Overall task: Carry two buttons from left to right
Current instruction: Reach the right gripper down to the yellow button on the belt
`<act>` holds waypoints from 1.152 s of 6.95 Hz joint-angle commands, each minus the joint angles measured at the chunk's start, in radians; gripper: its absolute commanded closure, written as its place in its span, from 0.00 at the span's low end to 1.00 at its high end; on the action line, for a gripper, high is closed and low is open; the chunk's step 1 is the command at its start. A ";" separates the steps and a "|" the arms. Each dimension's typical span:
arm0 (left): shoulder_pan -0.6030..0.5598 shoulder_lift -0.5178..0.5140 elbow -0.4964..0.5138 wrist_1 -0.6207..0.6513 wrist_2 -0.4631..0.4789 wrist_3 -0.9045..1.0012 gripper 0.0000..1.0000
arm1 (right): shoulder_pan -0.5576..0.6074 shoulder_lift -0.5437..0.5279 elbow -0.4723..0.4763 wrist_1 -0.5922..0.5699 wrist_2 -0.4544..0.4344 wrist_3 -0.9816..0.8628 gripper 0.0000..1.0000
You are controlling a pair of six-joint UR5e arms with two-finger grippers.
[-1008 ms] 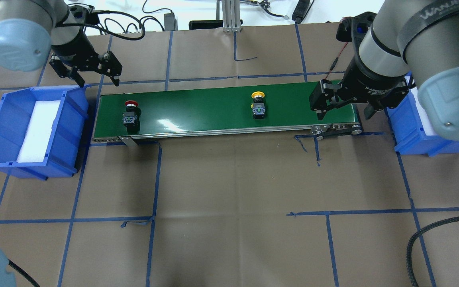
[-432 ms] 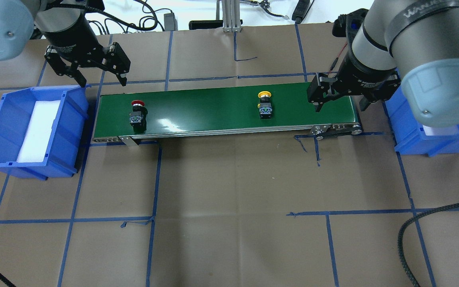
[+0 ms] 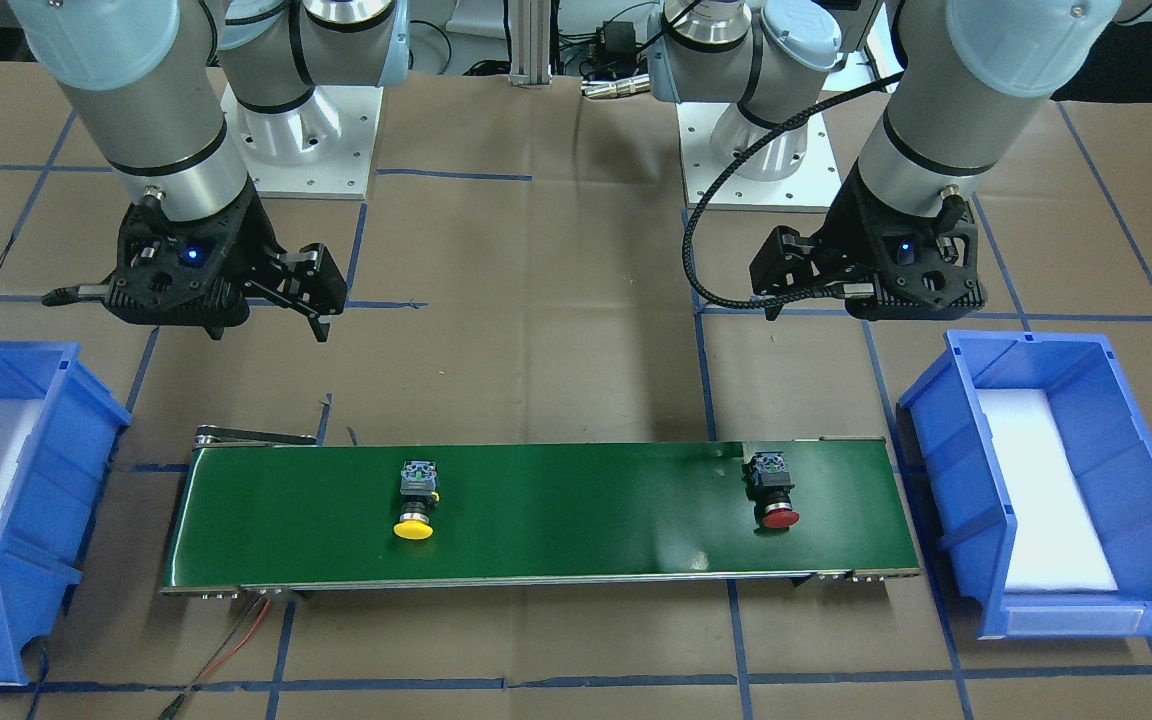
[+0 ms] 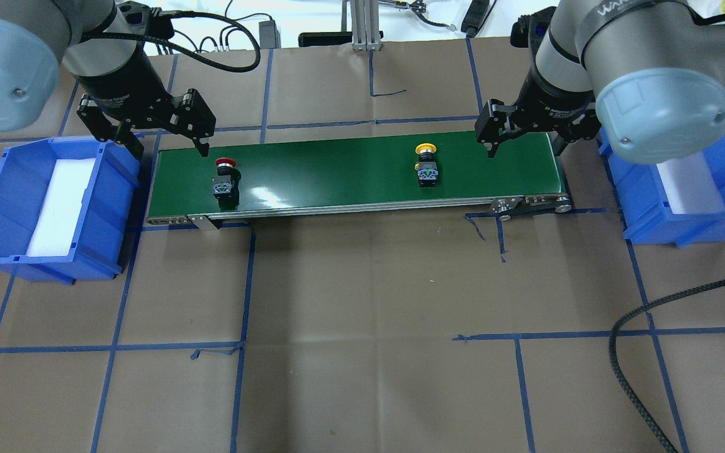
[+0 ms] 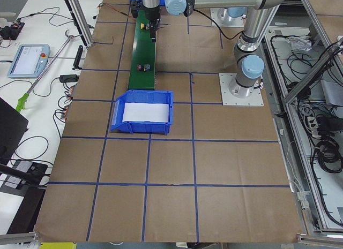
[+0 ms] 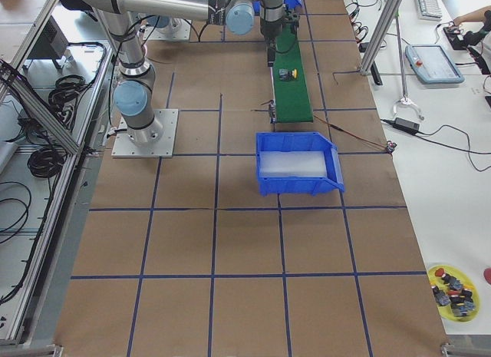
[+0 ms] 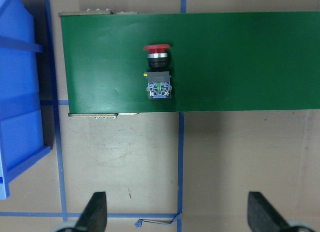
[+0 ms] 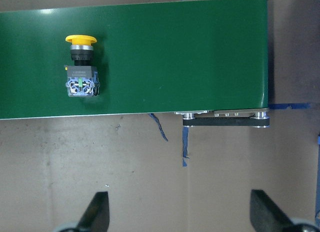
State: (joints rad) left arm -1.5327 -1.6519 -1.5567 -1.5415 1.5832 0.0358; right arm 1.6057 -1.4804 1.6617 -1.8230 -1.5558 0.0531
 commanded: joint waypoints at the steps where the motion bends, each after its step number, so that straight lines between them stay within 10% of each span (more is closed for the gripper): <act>1: -0.001 0.006 -0.003 0.003 -0.002 0.000 0.00 | 0.000 0.101 -0.042 -0.095 0.019 0.002 0.00; 8: 0.000 0.006 0.001 0.003 -0.002 0.000 0.00 | 0.026 0.294 -0.060 -0.266 0.022 0.016 0.00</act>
State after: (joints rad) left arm -1.5326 -1.6452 -1.5560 -1.5386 1.5815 0.0363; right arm 1.6302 -1.2057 1.6020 -2.0615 -1.5339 0.0697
